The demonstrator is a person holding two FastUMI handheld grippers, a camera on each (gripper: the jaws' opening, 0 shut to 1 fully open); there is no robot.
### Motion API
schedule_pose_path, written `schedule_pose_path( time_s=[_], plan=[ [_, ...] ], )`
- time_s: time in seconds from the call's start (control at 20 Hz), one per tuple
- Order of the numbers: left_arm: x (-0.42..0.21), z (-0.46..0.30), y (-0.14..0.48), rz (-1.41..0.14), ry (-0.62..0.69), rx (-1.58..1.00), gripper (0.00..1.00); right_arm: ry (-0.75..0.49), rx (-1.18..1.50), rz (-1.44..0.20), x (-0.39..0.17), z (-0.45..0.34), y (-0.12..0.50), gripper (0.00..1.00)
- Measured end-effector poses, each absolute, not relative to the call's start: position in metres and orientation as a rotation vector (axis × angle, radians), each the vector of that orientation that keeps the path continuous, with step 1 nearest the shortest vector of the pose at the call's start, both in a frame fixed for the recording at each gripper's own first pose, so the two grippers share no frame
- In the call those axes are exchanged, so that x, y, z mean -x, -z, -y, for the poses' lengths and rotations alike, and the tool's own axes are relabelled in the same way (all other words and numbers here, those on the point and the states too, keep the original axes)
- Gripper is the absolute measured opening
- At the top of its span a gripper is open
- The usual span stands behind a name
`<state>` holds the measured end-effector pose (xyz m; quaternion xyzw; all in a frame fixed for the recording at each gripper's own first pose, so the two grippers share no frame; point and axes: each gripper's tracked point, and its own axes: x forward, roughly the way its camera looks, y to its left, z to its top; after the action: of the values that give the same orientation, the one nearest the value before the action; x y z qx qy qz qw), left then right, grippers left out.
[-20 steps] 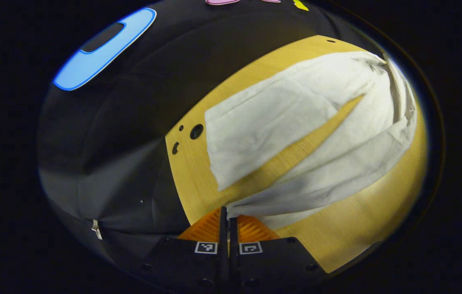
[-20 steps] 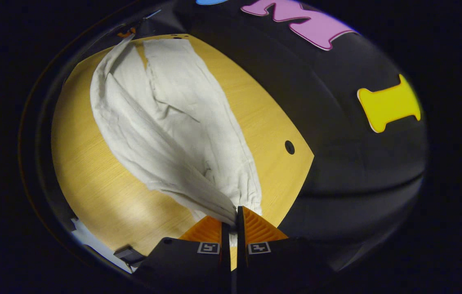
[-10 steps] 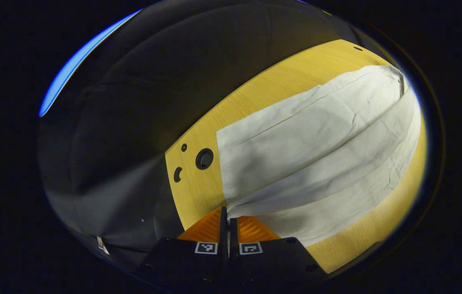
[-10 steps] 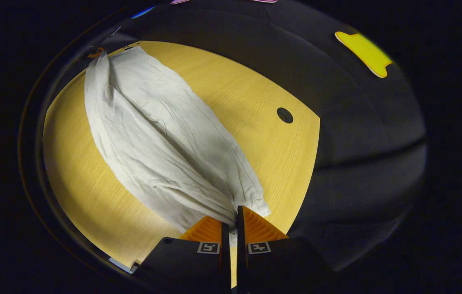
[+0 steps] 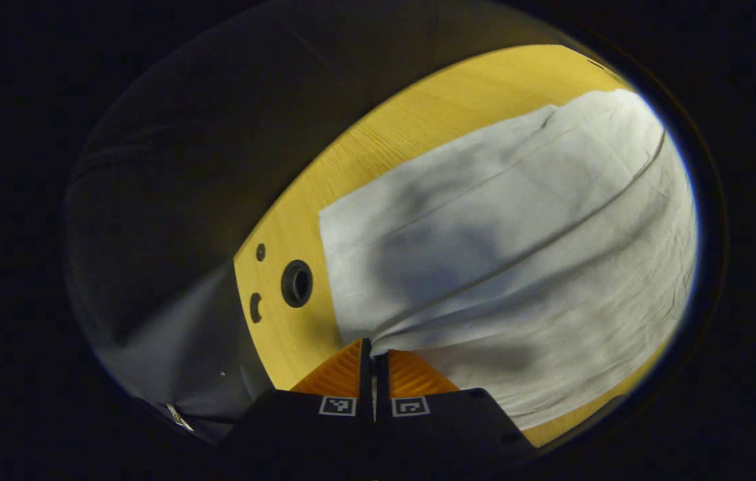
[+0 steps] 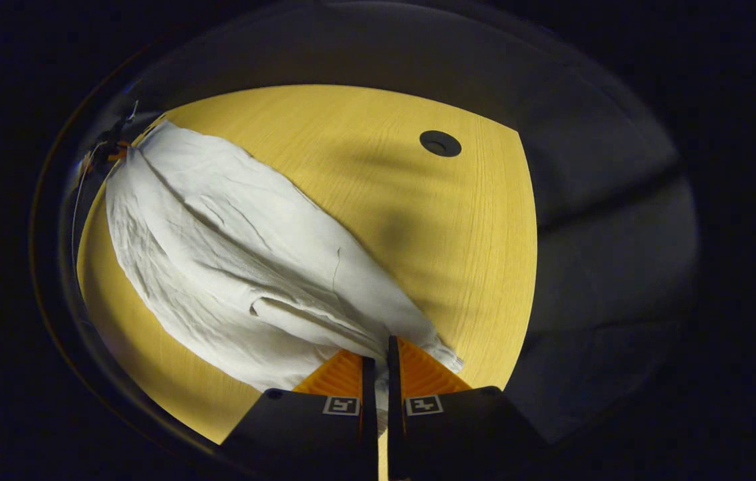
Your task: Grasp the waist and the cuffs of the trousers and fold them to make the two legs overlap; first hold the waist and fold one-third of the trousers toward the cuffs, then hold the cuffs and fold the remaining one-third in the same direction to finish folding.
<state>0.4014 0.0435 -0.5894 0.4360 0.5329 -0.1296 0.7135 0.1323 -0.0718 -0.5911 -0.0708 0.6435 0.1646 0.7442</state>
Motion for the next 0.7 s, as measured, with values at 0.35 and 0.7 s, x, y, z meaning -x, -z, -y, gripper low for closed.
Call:
schedule_pose_path(
  time_s=[0.35, 0.7],
  plan=[
    [-0.405, -0.047, 0.590, -1.122, 0.288, -1.017, 0.12, -0.259, 0.194, -1.479, -0.128, 0.079, 0.591, 0.39],
    [-0.396, -0.069, 0.562, -1.043, 0.143, -1.034, 0.79, 0.006, -0.160, -1.209, -0.138, 0.084, 0.545, 0.83]
  ],
)
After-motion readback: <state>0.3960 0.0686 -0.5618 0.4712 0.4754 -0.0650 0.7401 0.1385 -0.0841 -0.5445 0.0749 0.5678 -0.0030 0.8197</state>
